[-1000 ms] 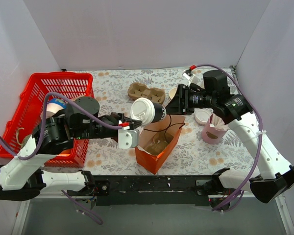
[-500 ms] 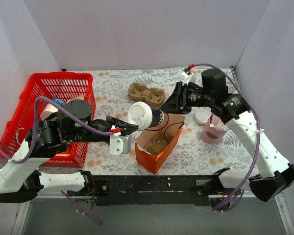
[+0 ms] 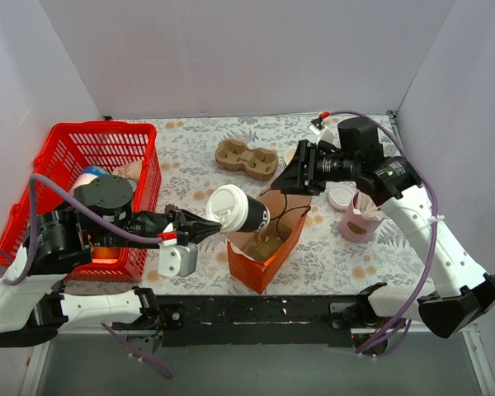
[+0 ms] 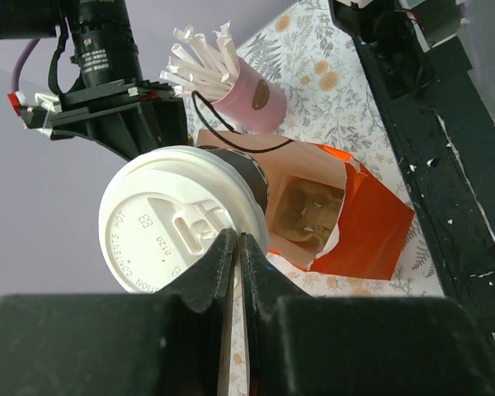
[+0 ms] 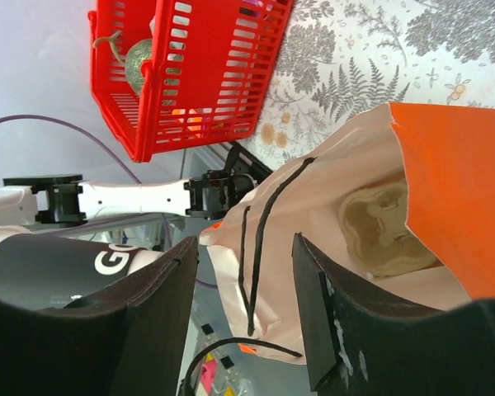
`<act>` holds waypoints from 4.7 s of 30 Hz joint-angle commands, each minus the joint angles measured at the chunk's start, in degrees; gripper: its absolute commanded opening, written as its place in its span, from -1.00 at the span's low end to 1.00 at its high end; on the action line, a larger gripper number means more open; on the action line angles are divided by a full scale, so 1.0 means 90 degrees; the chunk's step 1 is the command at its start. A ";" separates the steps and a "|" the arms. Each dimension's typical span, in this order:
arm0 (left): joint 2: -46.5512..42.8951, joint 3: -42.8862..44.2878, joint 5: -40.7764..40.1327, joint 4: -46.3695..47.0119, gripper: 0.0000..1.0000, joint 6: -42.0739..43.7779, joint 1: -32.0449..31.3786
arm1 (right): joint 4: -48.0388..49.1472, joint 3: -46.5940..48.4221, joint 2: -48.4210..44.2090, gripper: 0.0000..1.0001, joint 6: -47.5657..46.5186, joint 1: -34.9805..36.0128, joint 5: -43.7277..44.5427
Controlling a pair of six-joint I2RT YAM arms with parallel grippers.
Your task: Pack the takeout coffee
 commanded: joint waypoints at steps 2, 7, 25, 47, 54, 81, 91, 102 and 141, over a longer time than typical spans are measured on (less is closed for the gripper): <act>0.0040 0.0221 0.0580 -0.0294 -1.00 0.0212 -0.0020 | 0.0506 0.0050 0.0023 0.12 0.0316 0.0019 -0.0603; 0.0157 0.0162 0.0601 -0.0265 -1.00 0.0213 -0.0020 | 0.0770 0.0537 0.0335 0.12 0.0561 0.0331 -0.0867; 0.0499 -0.0121 0.0133 0.0057 -1.00 0.0057 -0.0020 | 0.1132 0.1436 0.1741 0.13 0.0376 0.1034 0.0588; 0.1261 -0.0893 -0.1225 0.0731 -1.00 -0.0051 -0.0020 | 0.0096 0.1770 0.0805 0.40 -0.0415 0.1035 0.0899; 0.1661 -0.0707 -0.1119 0.0673 -1.00 -0.0012 -0.0030 | 0.0048 0.1212 -0.0365 0.55 -0.0474 0.0956 0.1797; 0.2814 -0.0033 -0.0191 -0.0059 -1.00 0.0408 -0.0020 | -0.0568 0.0548 -0.1852 0.83 -0.0552 0.0937 0.3665; 0.2638 -0.0160 -0.0171 -0.0089 -1.00 0.0476 -0.0030 | -0.0577 0.0762 -0.0662 0.78 -0.1108 0.0840 0.3098; 0.2550 -0.0228 -0.0249 -0.0040 -1.00 0.0516 -0.0020 | -0.0266 0.0753 0.0229 -0.14 -0.1431 0.0517 0.2199; 0.3029 -0.0726 -0.1381 0.1141 -1.00 0.0154 -0.0010 | 0.1093 0.0069 -0.0367 0.56 -0.0317 0.0478 0.1544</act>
